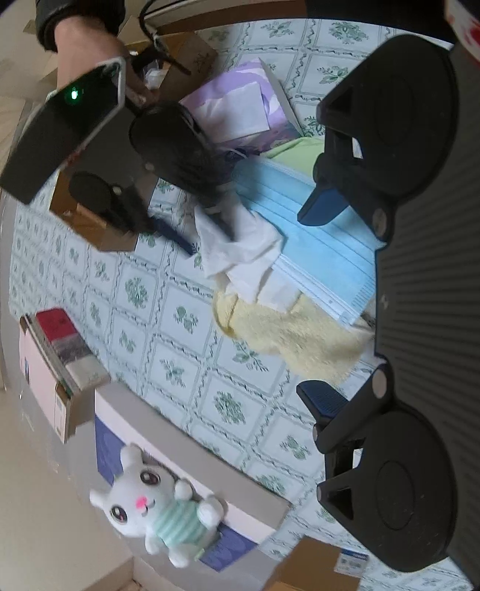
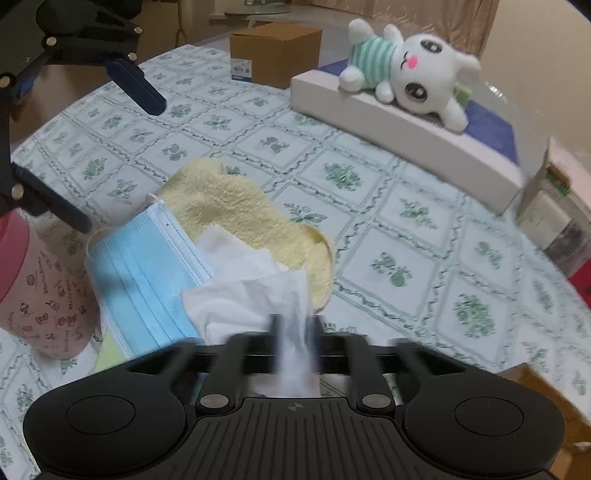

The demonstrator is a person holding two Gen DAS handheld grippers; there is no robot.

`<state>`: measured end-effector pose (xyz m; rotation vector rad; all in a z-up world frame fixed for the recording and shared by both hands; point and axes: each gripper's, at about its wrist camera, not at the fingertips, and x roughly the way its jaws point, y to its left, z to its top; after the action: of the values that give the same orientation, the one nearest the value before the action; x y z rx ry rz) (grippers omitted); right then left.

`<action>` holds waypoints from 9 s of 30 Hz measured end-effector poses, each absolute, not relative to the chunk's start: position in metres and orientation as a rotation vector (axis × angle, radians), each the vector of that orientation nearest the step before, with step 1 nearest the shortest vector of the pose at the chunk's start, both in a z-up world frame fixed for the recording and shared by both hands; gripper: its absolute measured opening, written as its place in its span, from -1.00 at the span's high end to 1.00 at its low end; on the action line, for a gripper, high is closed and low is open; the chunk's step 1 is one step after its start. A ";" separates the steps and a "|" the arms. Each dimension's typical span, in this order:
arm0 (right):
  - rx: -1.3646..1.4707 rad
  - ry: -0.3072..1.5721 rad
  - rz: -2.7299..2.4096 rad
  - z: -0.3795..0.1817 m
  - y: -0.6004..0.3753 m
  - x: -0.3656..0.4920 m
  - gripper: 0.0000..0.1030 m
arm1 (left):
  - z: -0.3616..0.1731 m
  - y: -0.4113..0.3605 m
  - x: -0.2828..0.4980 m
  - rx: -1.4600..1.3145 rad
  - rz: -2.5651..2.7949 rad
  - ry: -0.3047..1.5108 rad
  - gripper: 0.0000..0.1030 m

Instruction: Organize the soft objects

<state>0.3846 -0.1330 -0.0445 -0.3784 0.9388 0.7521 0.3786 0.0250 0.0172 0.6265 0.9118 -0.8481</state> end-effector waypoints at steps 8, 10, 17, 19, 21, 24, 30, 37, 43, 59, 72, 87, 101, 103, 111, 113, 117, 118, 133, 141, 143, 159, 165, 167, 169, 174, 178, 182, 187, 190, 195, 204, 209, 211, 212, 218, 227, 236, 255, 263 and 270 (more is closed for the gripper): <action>-0.286 1.002 0.826 -0.062 -0.125 0.406 -0.32 | 0.002 0.010 0.380 0.665 -0.911 0.940 -0.73; -0.231 1.039 0.851 -0.063 -0.128 0.411 0.32 | -0.001 0.008 0.380 0.668 -0.925 0.951 -0.72; -0.147 0.975 0.802 -0.037 -0.153 0.413 0.88 | -0.006 -0.005 0.380 0.692 -0.976 0.972 -0.72; -0.127 0.932 0.773 -0.025 -0.163 0.411 0.89 | -0.008 -0.011 0.379 0.704 -0.988 0.975 -0.72; -0.125 0.891 0.738 -0.015 -0.171 0.410 0.89 | -0.011 -0.018 0.379 0.715 -0.998 0.983 -0.72; -0.118 0.826 0.666 -0.002 -0.184 0.410 0.89 | -0.017 -0.027 0.381 0.743 -1.008 0.992 -0.72; -0.102 0.736 0.567 0.018 -0.209 0.403 0.89 | -0.034 -0.042 0.387 0.797 -1.009 1.029 -0.72; -0.099 0.672 0.482 0.032 -0.233 0.392 0.89 | -0.059 -0.055 0.391 0.862 -1.044 1.107 -0.71; -0.103 0.686 0.472 0.024 -0.241 0.388 0.89 | -0.068 -0.059 0.391 0.871 -1.036 1.133 -0.03; -0.076 0.651 0.459 0.061 -0.254 0.351 0.89 | 0.015 -0.046 0.367 0.787 -0.838 0.987 0.99; -0.055 0.541 0.410 0.141 -0.286 0.275 0.89 | 0.104 -0.064 0.324 0.446 -0.580 0.893 0.99; -0.052 0.526 0.328 0.165 -0.358 0.172 0.89 | 0.144 -0.125 0.248 0.110 -0.582 0.842 0.99; -0.045 0.603 0.242 0.138 -0.412 0.138 0.89 | 0.124 -0.195 0.225 -0.002 -0.559 0.859 0.99; -0.035 0.617 0.229 0.131 -0.417 0.140 0.89 | 0.119 -0.204 0.224 -0.010 -0.546 0.857 0.99; 0.022 0.659 0.194 0.111 -0.432 0.158 0.89 | 0.099 -0.231 0.231 -0.047 -0.513 0.859 0.99; 0.031 0.660 0.191 0.108 -0.433 0.164 0.89 | 0.094 -0.236 0.234 -0.066 -0.508 0.865 0.99; 0.041 0.652 0.193 0.106 -0.432 0.177 0.89 | 0.085 -0.248 0.240 -0.088 -0.493 0.864 0.99; 0.042 0.650 0.195 0.105 -0.432 0.180 0.89 | 0.082 -0.251 0.242 -0.094 -0.487 0.864 0.99; 0.057 0.732 0.206 0.052 -0.429 0.221 0.89 | 0.018 -0.271 0.282 -0.133 -0.411 0.950 0.99; 0.075 0.771 0.194 0.027 -0.430 0.236 0.89 | -0.004 -0.270 0.292 -0.117 -0.392 0.976 0.77; 0.078 0.772 0.191 0.024 -0.429 0.239 0.89 | -0.005 -0.267 0.292 -0.119 -0.399 0.971 0.47; 0.101 0.849 0.194 -0.024 -0.407 0.264 0.88 | 0.028 -0.205 0.275 -0.207 -0.358 0.877 0.28; 0.078 0.904 0.219 -0.053 -0.393 0.274 0.88 | 0.039 -0.185 0.263 -0.182 -0.343 0.832 0.28; 0.063 0.919 0.236 -0.058 -0.391 0.277 0.88 | 0.041 -0.181 0.259 -0.169 -0.340 0.821 0.28; 0.046 0.915 0.246 -0.059 -0.390 0.279 0.88 | 0.043 -0.179 0.254 -0.150 -0.336 0.808 0.28; 0.053 0.874 0.253 -0.046 -0.397 0.270 0.56 | 0.045 -0.175 0.244 -0.113 -0.325 0.793 0.25; 0.045 0.803 0.245 -0.026 -0.401 0.251 -0.23 | 0.048 -0.171 0.230 -0.096 -0.304 0.774 0.11; 0.069 0.759 0.204 -0.005 -0.406 0.227 -0.26 | 0.052 -0.163 0.212 -0.091 -0.291 0.753 -0.03; 0.134 0.721 0.169 0.018 -0.405 0.190 -0.32 | 0.056 -0.149 0.184 -0.089 -0.274 0.718 -0.31; 0.136 0.707 0.164 0.029 -0.394 0.169 -0.34 | 0.058 -0.142 0.165 -0.063 -0.263 0.695 -0.36; 0.182 0.677 0.175 0.043 -0.372 0.131 -0.36 | 0.058 -0.124 0.132 -0.060 -0.249 0.674 -0.67; 0.194 0.651 0.267 0.057 -0.310 0.081 -0.43 | 0.058 -0.063 0.078 -0.052 -0.170 0.643 -0.76; 0.179 0.659 0.321 0.059 -0.278 0.070 -0.43 | 0.056 -0.030 0.059 -0.066 -0.111 0.644 -0.76; 0.163 0.666 0.343 0.057 -0.265 0.067 -0.44 | 0.054 -0.019 0.053 -0.066 -0.084 0.652 -0.76; 0.155 0.670 0.350 0.056 -0.259 0.066 -0.44 | 0.053 -0.015 0.051 -0.062 -0.074 0.658 -0.76; 0.136 0.690 0.391 0.052 -0.237 0.060 -0.44 | 0.046 0.008 0.039 -0.058 -0.031 0.685 -0.76; 0.115 0.695 0.417 0.052 -0.221 0.057 -0.44 | 0.043 0.017 0.030 -0.061 -0.018 0.692 -0.76; 0.119 0.697 0.411 0.051 -0.222 0.057 -0.44 | 0.045 0.015 0.031 -0.061 -0.034 0.690 -0.76; 0.119 0.717 0.407 0.040 -0.227 0.068 -0.44 | 0.043 0.010 0.046 0.011 -0.155 0.691 -0.75; 0.095 0.721 0.437 0.033 -0.229 0.091 -0.44 | 0.043 0.005 0.071 0.139 -0.266 0.684 -0.74; -0.008 0.702 0.515 0.035 -0.228 0.116 -0.44 | 0.037 -0.009 0.098 0.428 -0.415 0.644 -0.70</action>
<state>0.1163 -0.2282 0.0345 -0.0082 0.7017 0.5153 0.0976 -0.0093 0.0366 0.4277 0.6441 -0.4153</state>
